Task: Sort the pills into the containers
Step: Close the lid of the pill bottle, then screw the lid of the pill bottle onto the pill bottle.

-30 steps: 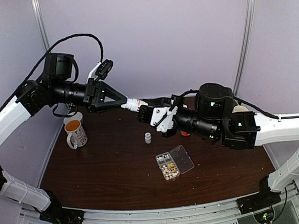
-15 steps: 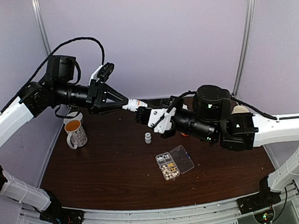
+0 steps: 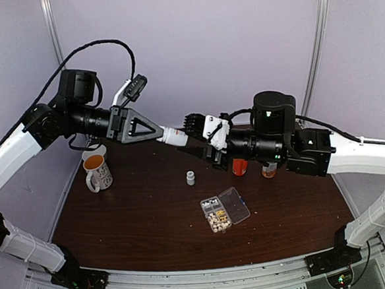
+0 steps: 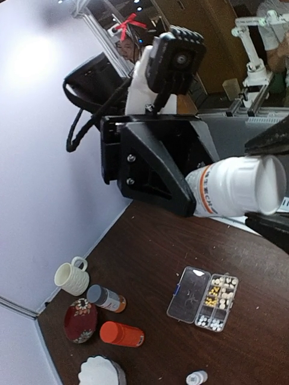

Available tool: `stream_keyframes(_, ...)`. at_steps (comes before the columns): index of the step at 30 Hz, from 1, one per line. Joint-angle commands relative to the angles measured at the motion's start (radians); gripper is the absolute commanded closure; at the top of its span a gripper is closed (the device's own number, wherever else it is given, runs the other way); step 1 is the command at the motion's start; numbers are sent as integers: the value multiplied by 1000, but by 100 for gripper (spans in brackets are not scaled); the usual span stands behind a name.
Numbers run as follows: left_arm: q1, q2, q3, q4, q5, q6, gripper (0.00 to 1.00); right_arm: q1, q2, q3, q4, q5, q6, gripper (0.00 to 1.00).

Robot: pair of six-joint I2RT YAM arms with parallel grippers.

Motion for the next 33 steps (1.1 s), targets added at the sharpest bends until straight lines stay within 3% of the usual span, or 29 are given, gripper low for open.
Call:
stream_keyframes(1,-27,40,37,-70,-40,308,85,-17,8,103,19,-278,177,100)
stream_keyframes(5,-34,22,29,-81,-79,501,86,-41,25,133,-10,-328,267,100)
stream_keyframes(9,-48,24,42,-149,-181,718,96,-51,40,154,-35,-356,347,100)
stream_keyframes(18,-150,20,41,-206,-397,1159,96,-69,62,173,-27,-415,579,100)
stream_keyframes(26,-166,-13,0,-202,-346,1513,100,-75,16,68,140,-491,842,100)
stream_keyframes(33,-175,-86,-98,-104,-196,1707,100,-76,-7,34,182,-538,896,100)
